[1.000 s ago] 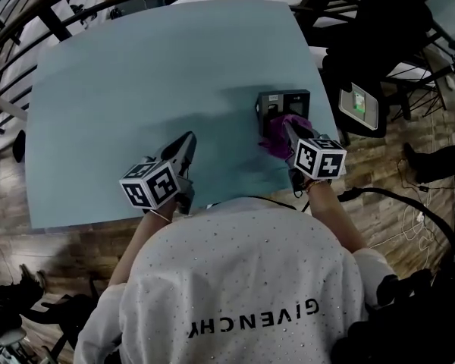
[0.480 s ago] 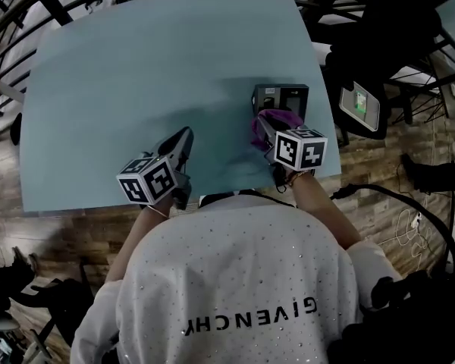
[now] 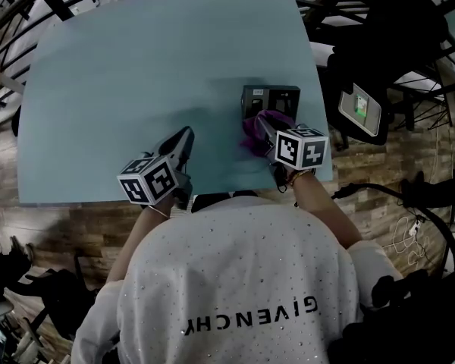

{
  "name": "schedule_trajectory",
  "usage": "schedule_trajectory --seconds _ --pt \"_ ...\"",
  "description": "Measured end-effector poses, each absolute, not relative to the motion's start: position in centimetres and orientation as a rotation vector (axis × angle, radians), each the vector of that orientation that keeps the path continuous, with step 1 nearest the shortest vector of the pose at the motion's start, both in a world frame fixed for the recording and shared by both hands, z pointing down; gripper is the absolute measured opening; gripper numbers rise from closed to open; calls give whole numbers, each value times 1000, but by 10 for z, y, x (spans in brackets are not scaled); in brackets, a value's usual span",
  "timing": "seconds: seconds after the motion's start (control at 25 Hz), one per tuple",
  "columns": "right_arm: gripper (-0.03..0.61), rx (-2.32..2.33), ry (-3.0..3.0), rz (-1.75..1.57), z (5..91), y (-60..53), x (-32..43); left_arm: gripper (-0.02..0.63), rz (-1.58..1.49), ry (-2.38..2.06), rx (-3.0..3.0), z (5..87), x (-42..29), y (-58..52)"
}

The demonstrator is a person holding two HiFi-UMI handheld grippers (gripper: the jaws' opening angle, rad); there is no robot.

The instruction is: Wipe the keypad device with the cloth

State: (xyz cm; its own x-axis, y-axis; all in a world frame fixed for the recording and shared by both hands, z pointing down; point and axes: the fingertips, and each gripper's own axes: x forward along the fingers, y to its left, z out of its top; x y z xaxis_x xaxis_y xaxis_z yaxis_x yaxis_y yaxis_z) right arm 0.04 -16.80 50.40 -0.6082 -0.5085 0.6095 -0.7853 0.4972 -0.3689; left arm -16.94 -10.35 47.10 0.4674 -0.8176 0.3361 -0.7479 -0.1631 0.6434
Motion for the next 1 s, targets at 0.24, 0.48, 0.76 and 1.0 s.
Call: schedule_trajectory --seconds 0.24,0.48,0.76,1.0 --pt "20 1103 -2308 888 506 -176 35 0 -107 -1295 1950 469 -141 -116" --pt "20 1163 -2284 909 508 -186 72 0 -107 -1287 1962 465 -120 -125" --pt "19 1223 -2262 950 513 -191 99 0 -97 -1305 1958 462 -118 -126" --pt "19 1274 -2248 961 513 -193 110 0 -86 -1318 1958 459 -125 -125"
